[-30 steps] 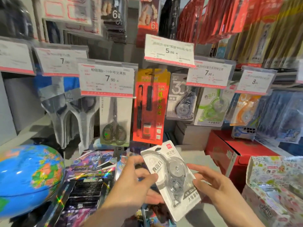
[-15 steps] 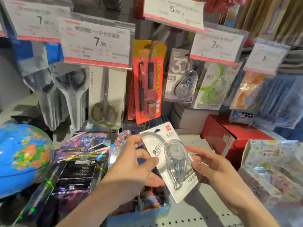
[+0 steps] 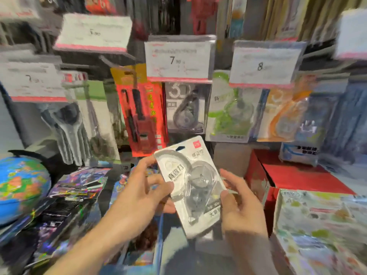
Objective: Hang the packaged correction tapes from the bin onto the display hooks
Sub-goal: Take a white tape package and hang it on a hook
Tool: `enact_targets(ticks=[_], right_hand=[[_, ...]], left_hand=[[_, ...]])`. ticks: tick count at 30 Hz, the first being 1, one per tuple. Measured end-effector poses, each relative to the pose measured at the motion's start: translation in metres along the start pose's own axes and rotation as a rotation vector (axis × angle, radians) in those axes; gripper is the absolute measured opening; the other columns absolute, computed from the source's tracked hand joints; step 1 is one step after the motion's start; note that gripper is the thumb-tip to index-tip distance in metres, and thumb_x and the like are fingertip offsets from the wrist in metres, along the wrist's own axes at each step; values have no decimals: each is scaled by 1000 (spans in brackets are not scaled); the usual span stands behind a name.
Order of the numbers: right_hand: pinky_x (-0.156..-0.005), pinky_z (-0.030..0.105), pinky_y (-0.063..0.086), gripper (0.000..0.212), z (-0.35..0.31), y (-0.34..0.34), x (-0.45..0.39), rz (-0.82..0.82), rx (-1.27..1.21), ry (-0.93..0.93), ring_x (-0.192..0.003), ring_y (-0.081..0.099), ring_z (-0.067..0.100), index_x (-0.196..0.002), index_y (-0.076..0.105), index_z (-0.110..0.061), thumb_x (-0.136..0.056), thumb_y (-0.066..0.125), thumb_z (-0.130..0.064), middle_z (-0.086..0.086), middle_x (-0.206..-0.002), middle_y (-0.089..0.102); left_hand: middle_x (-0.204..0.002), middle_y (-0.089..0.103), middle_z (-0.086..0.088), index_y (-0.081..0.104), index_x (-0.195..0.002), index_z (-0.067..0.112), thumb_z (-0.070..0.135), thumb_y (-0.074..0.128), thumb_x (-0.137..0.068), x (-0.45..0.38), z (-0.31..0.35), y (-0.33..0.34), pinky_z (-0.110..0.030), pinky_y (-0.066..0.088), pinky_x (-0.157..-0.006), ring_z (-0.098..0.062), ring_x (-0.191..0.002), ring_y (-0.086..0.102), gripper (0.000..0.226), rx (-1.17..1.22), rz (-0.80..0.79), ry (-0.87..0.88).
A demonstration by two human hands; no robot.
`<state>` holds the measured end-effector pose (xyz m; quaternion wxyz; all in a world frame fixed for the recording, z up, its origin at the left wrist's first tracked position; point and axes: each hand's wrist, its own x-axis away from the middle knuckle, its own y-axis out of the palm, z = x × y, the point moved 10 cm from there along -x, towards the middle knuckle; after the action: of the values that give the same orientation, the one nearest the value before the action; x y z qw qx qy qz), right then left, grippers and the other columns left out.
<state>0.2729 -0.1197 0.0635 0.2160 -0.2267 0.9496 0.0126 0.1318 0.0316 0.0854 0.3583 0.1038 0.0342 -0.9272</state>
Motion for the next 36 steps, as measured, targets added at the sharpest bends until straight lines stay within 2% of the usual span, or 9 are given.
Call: enact_targets(ticks=[6,12,14,17,21,26,29,33,36], right_hand=[[-88,2,35,39,-20,-5,-2,55,22,-76,-111,51,-12,-120,64,-38,-98,46,-12,-17,-120,62],[-100,27,44,37,-45,1,-9,-29,76,-94,-113,53,-6,-122,58,-47,-100,48,-19,-27,-122,55],[-99,17,41,38,-59,2,-11,-77,100,-150,-119,48,-10,-133,50,-45,-96,53,-37,-29,-129,49],[-89,-1,31,67,-80,2,-11,-146,240,-277,-121,35,-24,-143,32,-51,-83,63,-55,-35,-137,34],[-100,15,32,95,-98,4,-12,-270,466,-405,-132,29,-13,-146,12,-58,-71,70,-66,-34,-151,6],[-105,14,29,118,-103,9,-18,-372,555,-428,-134,20,-14,-147,2,-55,-57,77,-73,-37,-149,-13],[-102,12,24,113,-101,12,-20,-358,508,-412,-134,13,-16,-145,1,-56,-60,73,-73,-35,-150,-12],[-99,15,26,97,-98,13,-20,-340,426,-378,-134,18,-14,-140,5,-61,-71,73,-60,-35,-149,-4],[-103,17,26,91,-101,12,-20,-344,397,-394,-138,17,-11,-135,8,-64,-72,74,-56,-34,-149,1]], left_hand=[[-73,61,-12,49,-135,18,-5,57,-96,2,21,5,-29,58,-57,-25,-61,66,46,-62,27,63],[-70,61,-2,48,-133,26,-4,56,-98,-11,46,2,-30,58,-60,-24,-65,66,46,-137,-49,153],[-74,62,-5,48,-132,26,-4,55,-99,-15,54,5,-31,58,-60,-23,-66,66,45,-160,-81,180],[-84,57,-25,48,-132,23,-6,55,-98,-19,68,12,-27,57,-57,-25,-67,66,45,-160,-121,223],[-98,59,-33,48,-129,34,0,57,-100,-19,82,25,-29,58,-63,-29,-75,68,45,-220,-187,280],[-97,62,-24,48,-128,40,4,57,-101,-19,90,30,-28,58,-67,-30,-78,70,46,-244,-190,277],[-98,65,-20,47,-127,45,7,57,-102,-18,91,32,-34,61,-71,-35,-84,71,46,-280,-184,277],[-99,70,-7,38,-126,56,15,57,-102,-13,93,34,-42,62,-83,-25,-84,75,51,-383,-172,283],[-95,68,-3,36,-133,52,18,59,-102,-9,99,32,-26,58,-74,-21,-80,72,52,-405,-143,312]])
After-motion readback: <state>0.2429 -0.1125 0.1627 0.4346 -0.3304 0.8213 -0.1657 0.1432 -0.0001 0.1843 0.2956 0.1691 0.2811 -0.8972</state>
